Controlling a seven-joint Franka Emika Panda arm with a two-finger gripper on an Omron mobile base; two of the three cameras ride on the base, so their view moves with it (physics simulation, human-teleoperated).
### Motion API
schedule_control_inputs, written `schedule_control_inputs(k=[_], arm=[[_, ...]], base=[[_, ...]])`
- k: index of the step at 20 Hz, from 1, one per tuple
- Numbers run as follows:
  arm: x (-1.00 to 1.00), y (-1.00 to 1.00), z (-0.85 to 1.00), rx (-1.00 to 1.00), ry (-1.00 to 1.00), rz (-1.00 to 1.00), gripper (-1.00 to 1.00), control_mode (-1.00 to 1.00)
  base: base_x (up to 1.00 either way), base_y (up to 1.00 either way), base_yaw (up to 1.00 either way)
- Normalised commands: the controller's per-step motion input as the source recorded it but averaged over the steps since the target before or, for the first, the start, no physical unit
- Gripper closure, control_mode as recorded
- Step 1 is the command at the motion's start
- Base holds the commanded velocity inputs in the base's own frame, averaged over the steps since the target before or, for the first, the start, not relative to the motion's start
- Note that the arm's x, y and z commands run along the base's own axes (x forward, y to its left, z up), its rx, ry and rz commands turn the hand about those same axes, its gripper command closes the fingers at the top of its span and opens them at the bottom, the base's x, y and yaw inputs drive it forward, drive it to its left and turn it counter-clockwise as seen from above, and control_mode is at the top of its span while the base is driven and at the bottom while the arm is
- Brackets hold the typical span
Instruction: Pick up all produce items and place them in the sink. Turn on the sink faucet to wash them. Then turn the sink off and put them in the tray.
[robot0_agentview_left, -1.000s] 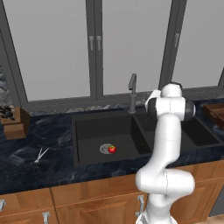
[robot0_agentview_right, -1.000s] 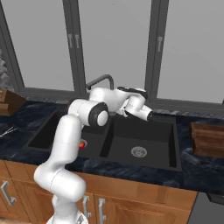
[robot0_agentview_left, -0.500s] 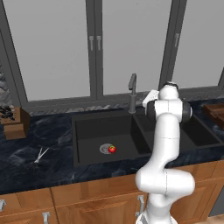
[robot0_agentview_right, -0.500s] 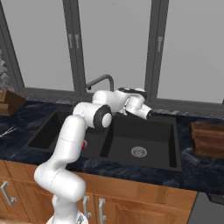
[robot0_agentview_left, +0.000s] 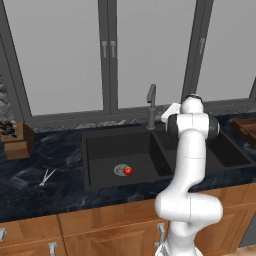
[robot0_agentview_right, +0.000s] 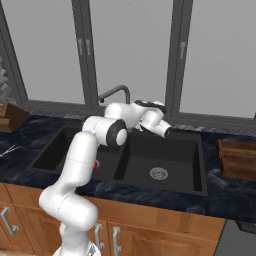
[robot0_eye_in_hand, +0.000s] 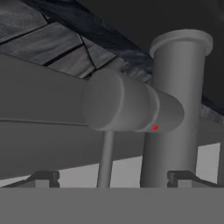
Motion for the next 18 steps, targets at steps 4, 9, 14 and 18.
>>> schedule_control_inputs(k=[4, 9, 14, 18], arm=[[0.34, 0.00, -0.18, 0.03, 0.04, 0.00, -1.00, -1.00], [0.39, 0.00, -0.19, 0.01, 0.07, 0.00, -1.00, -1.00], [0.36, -0.08, -0.19, 0.03, 0.07, 0.00, -1.00, -1.00], [0.31, -0.14, -0.12, 0.04, 0.05, 0.00, 1.00, -1.00]], base=[[0.00, 0.00, 0.00], [0.00, 0.00, 0.00], [0.00, 0.00, 0.00], [0.00, 0.00, 0.00]])
